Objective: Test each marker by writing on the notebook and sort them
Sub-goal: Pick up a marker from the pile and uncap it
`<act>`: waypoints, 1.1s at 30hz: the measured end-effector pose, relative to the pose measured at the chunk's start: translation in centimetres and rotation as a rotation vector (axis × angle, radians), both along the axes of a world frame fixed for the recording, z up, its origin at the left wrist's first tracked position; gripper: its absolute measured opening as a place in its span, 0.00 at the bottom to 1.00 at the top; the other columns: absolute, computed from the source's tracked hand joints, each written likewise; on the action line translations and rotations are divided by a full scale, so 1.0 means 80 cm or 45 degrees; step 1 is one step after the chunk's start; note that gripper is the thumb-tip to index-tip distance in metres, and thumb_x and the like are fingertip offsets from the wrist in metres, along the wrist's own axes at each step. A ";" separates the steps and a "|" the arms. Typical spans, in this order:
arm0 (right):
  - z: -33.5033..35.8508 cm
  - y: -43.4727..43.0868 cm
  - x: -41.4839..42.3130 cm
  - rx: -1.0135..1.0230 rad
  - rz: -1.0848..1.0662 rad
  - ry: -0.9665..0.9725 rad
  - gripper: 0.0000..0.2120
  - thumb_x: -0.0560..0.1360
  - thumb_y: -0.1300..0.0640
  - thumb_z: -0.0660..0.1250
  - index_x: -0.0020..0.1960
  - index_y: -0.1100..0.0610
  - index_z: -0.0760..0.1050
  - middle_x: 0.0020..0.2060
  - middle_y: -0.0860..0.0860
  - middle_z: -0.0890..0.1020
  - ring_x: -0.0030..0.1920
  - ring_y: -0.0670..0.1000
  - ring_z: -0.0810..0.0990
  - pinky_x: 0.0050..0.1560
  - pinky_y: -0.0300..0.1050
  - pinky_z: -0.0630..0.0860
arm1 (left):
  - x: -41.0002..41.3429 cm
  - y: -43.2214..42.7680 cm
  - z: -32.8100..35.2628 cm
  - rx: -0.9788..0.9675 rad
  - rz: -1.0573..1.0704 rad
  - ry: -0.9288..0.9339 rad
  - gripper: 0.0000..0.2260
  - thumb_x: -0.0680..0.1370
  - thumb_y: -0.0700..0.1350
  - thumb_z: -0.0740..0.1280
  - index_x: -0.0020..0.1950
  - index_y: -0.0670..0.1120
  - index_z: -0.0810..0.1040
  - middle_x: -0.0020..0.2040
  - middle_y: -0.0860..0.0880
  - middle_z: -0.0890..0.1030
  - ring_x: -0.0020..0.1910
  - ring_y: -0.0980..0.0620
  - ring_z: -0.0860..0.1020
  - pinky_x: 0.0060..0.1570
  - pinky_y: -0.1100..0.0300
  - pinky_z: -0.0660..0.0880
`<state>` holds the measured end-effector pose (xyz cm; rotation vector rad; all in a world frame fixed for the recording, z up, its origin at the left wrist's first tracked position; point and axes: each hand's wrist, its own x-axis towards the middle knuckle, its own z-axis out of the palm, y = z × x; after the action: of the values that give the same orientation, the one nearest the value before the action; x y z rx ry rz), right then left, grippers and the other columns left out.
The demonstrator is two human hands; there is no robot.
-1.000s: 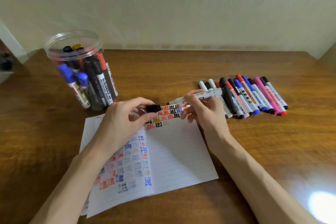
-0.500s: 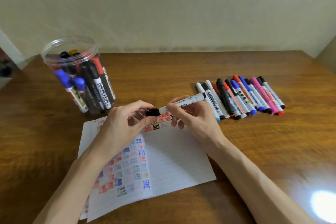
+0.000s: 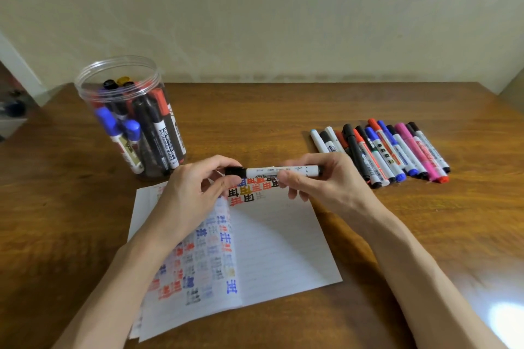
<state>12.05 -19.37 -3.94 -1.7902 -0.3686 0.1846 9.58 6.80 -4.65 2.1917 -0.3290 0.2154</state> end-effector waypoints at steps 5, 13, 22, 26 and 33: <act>-0.012 0.004 0.004 -0.252 0.027 -0.212 0.15 0.76 0.50 0.76 0.59 0.57 0.86 0.43 0.49 0.88 0.38 0.49 0.86 0.37 0.38 0.80 | 0.001 -0.002 -0.001 0.005 0.009 -0.015 0.12 0.75 0.55 0.68 0.58 0.60 0.81 0.45 0.58 0.85 0.48 0.61 0.83 0.48 0.64 0.81; -0.023 0.012 0.004 -0.184 -0.078 -0.331 0.13 0.76 0.53 0.77 0.58 0.58 0.87 0.38 0.49 0.87 0.33 0.47 0.84 0.35 0.36 0.78 | 0.002 -0.005 -0.003 -0.041 0.042 -0.011 0.12 0.78 0.44 0.72 0.56 0.60 0.81 0.39 0.61 0.84 0.42 0.58 0.84 0.44 0.65 0.81; -0.027 0.017 0.002 -0.249 -0.105 -0.377 0.15 0.77 0.49 0.75 0.59 0.56 0.86 0.38 0.44 0.87 0.34 0.46 0.84 0.36 0.38 0.79 | 0.002 -0.003 -0.003 -0.044 0.041 -0.005 0.12 0.79 0.42 0.72 0.55 0.59 0.82 0.41 0.60 0.85 0.43 0.57 0.84 0.44 0.63 0.81; -0.022 0.022 0.004 -0.304 -0.117 -0.389 0.12 0.78 0.48 0.75 0.56 0.54 0.87 0.40 0.43 0.87 0.38 0.45 0.85 0.35 0.39 0.79 | 0.007 0.000 -0.001 -0.049 0.055 0.035 0.09 0.80 0.43 0.71 0.58 0.54 0.83 0.41 0.55 0.85 0.44 0.57 0.85 0.45 0.65 0.82; -0.022 0.019 0.004 -0.532 -0.223 -0.498 0.14 0.77 0.43 0.74 0.58 0.47 0.87 0.46 0.41 0.82 0.44 0.43 0.78 0.40 0.36 0.73 | 0.013 0.002 0.009 0.116 0.106 0.245 0.24 0.79 0.53 0.70 0.75 0.60 0.69 0.62 0.63 0.75 0.53 0.68 0.79 0.47 0.69 0.75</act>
<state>12.38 -17.88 -5.74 -2.2648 -0.4713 -0.2344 10.60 6.97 -3.91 2.2971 -0.1431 0.0349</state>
